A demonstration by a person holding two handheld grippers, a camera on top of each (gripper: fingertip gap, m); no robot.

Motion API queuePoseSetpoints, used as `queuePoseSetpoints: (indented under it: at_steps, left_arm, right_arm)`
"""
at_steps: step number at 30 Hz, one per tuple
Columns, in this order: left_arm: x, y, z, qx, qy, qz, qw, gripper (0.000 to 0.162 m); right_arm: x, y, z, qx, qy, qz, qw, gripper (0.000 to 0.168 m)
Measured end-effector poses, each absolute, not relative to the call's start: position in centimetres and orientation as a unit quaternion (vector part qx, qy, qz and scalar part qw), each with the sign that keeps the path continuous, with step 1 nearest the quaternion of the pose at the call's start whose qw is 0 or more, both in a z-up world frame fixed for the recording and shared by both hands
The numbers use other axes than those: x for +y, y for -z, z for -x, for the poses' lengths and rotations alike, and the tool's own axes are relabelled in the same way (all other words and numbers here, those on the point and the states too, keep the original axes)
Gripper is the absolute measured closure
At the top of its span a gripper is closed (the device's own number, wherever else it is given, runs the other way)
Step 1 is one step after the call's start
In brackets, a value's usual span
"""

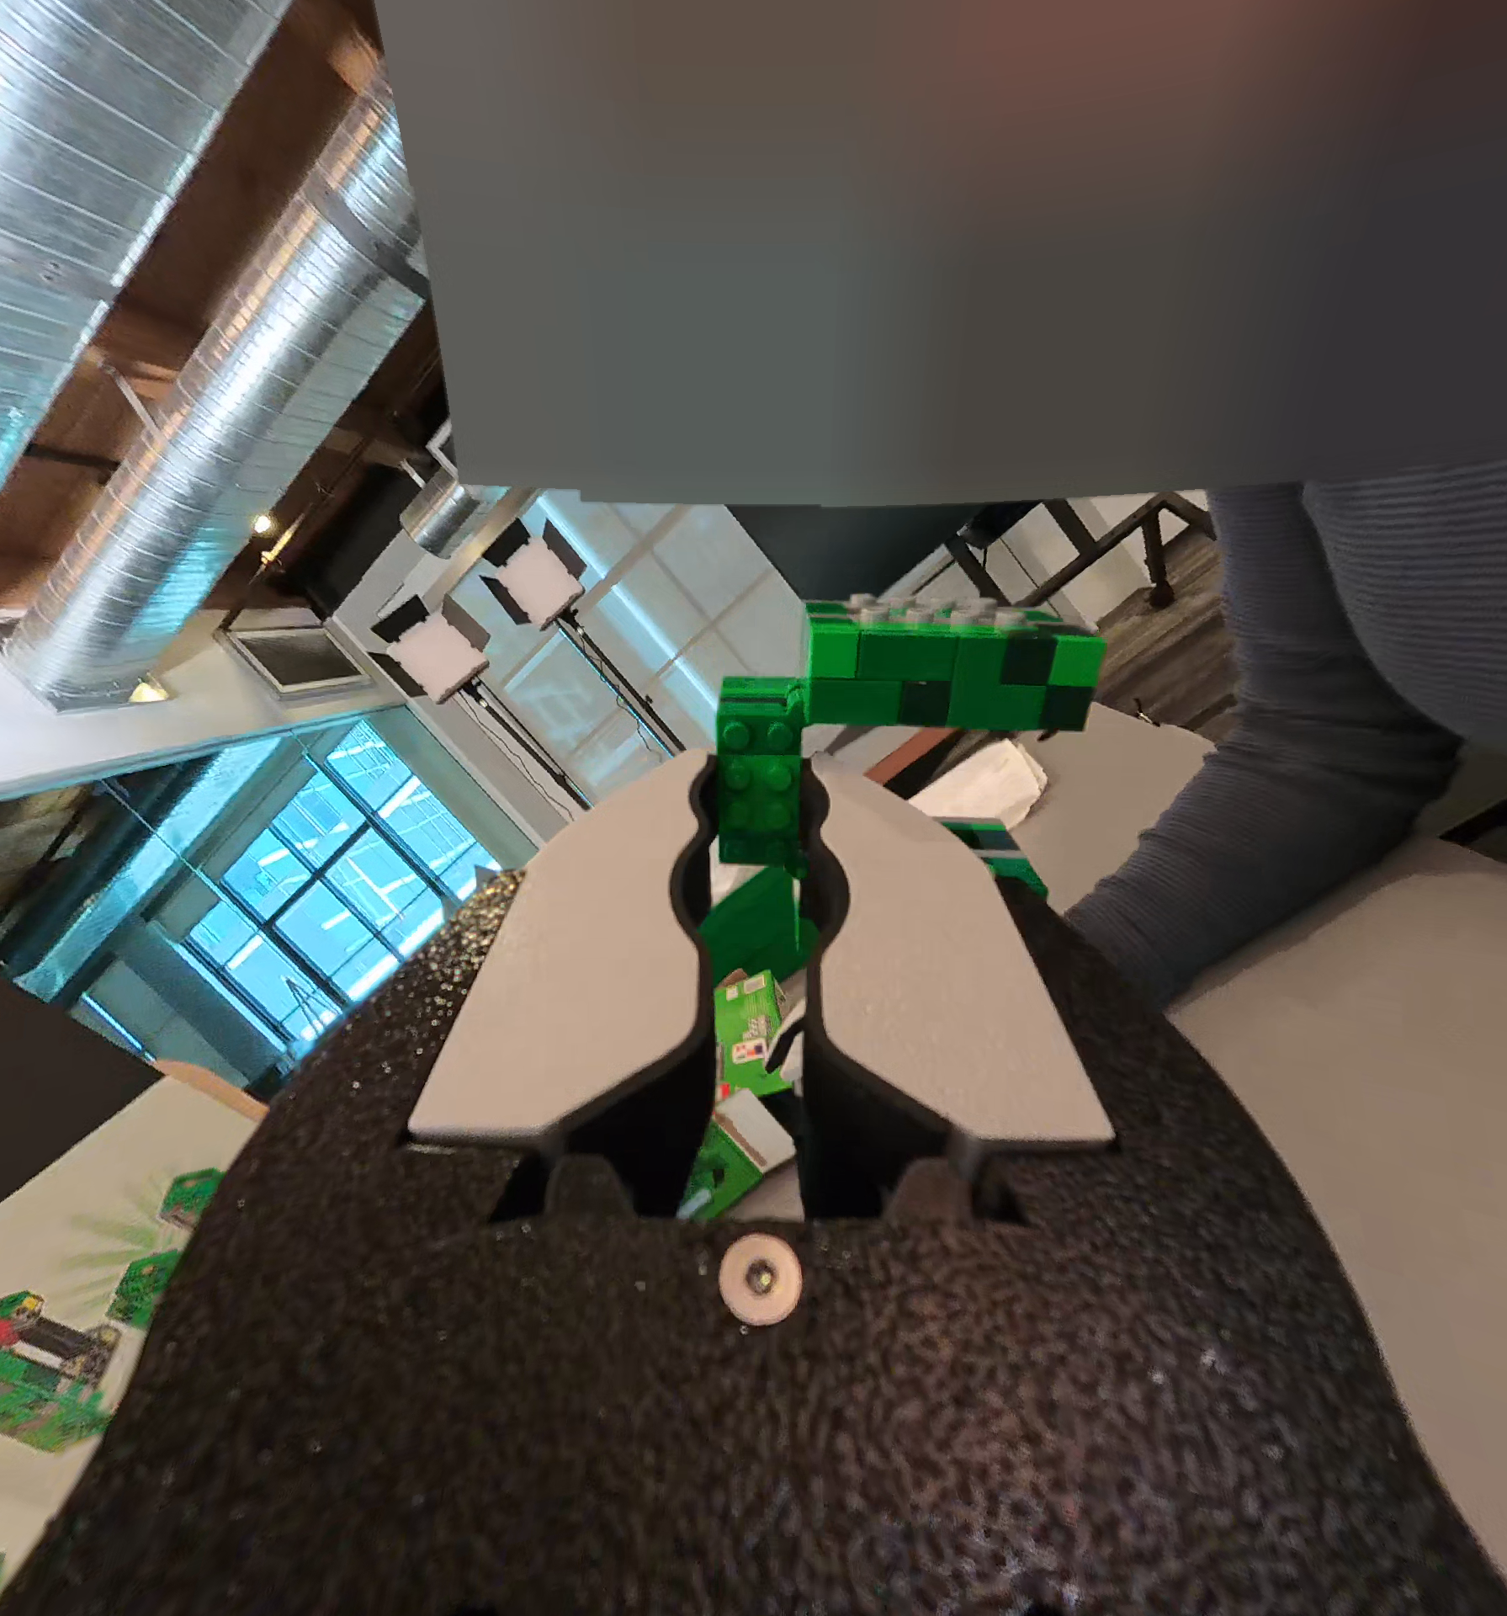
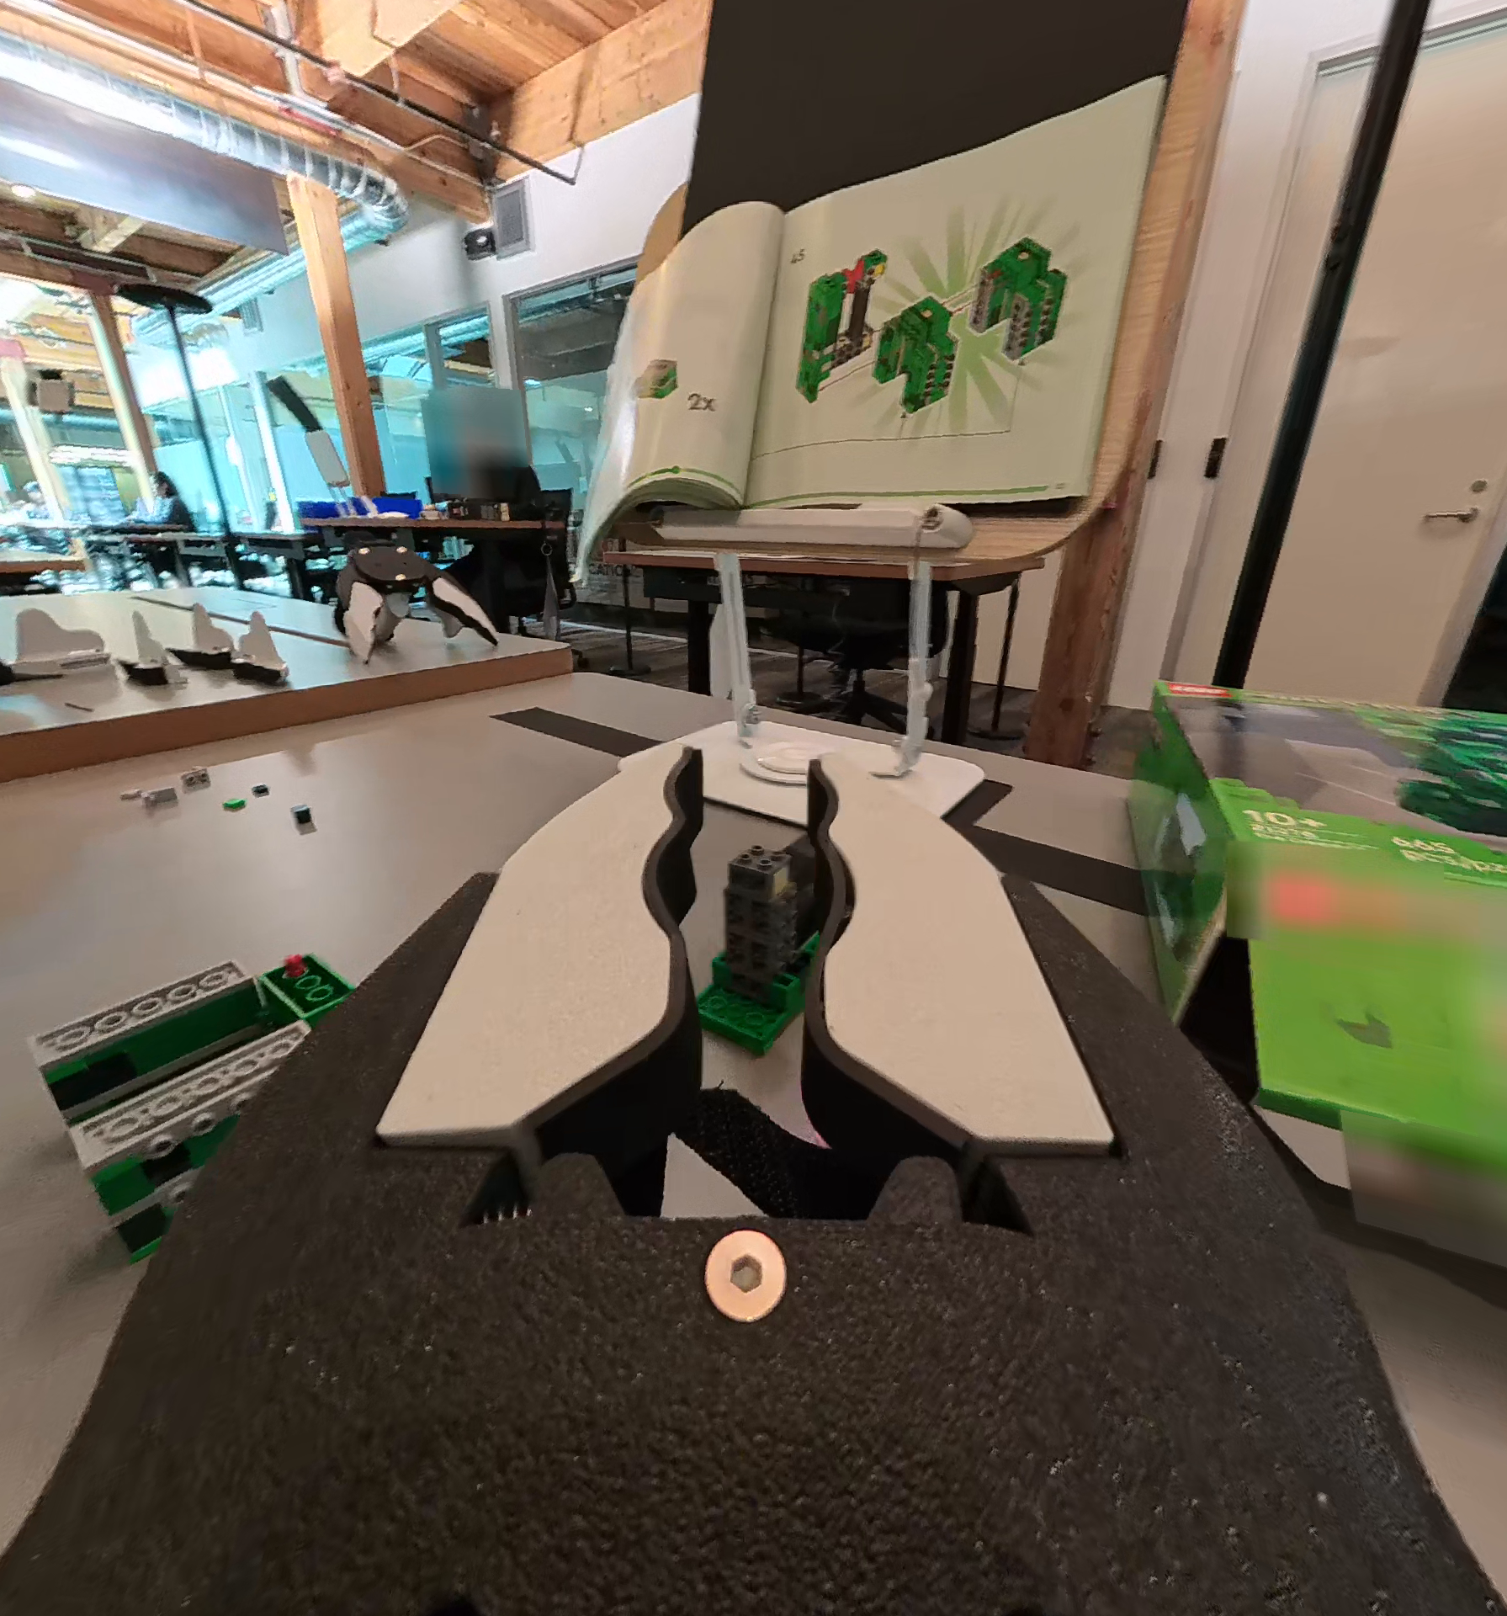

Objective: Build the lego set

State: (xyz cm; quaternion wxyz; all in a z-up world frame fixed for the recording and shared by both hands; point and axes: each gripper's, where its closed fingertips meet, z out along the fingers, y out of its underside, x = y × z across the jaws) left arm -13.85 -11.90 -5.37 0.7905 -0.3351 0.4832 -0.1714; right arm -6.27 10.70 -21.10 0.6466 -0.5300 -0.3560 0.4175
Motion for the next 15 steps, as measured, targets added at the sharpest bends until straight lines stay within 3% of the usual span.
queuePoseSetpoints:
  at_steps: [4,10,12,15]
  left_arm:
    - [-11.7,5.9,14.1,0.485,0.178,0.35,0.781,0.146]
    - [-12.2,6.3,15.5,0.484,0.195,0.36,0.774,0.146]
    - [-12.6,6.3,16.0,0.48,0.204,0.356,0.776,0.146]
    - [-13.0,6.0,16.8,0.47,0.212,0.344,0.785,0.146]
  right_arm:
    - [7.8,22.1,8.0,-0.45,-0.444,0.506,0.587,0.146]
    - [2.5,26.2,8.3,-0.635,-0.448,0.493,0.391,0.146]
    - [0.9,27.4,8.2,-0.664,-0.454,0.504,0.314,0.13]
    - [-0.6,29.1,8.6,-0.701,-0.42,0.5,0.288,0.097]
